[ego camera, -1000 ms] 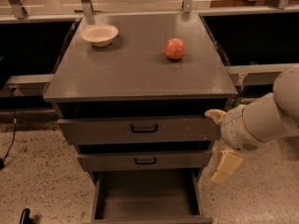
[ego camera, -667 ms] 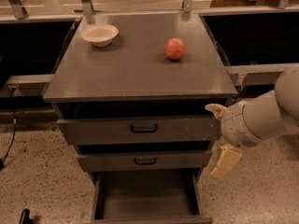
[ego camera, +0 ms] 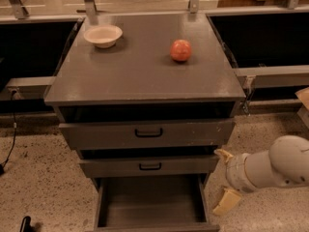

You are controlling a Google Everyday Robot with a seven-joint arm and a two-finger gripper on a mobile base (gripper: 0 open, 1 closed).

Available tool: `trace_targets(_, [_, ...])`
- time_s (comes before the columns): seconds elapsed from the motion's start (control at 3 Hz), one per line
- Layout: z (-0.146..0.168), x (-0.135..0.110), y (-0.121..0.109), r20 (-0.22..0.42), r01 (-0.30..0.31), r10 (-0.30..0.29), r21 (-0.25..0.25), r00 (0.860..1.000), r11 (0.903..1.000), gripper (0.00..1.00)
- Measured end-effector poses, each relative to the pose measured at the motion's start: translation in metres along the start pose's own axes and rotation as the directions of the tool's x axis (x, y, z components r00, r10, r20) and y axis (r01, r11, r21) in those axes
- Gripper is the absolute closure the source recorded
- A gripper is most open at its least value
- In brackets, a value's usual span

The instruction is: Close bottom drawer

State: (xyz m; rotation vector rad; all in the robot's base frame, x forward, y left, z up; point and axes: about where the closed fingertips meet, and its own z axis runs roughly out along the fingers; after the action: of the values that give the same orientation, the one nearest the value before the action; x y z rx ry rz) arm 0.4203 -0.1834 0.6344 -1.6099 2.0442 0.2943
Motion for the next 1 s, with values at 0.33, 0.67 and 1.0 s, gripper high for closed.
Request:
trace_targets(0.33, [0.021,0.009,-0.012,0.03,-0.024,0.023,0.038,0.999,0.999,0.0])
trace_targets(0.67, [0.021,0.009,-0.012,0.029,-0.023,0.022,0.04,0.999,0.999,0.0])
trace_targets(1.0, [0.043,0.019,-0.022,0.043,-0.05,0.048,0.031,0.998,0.9983,0.0])
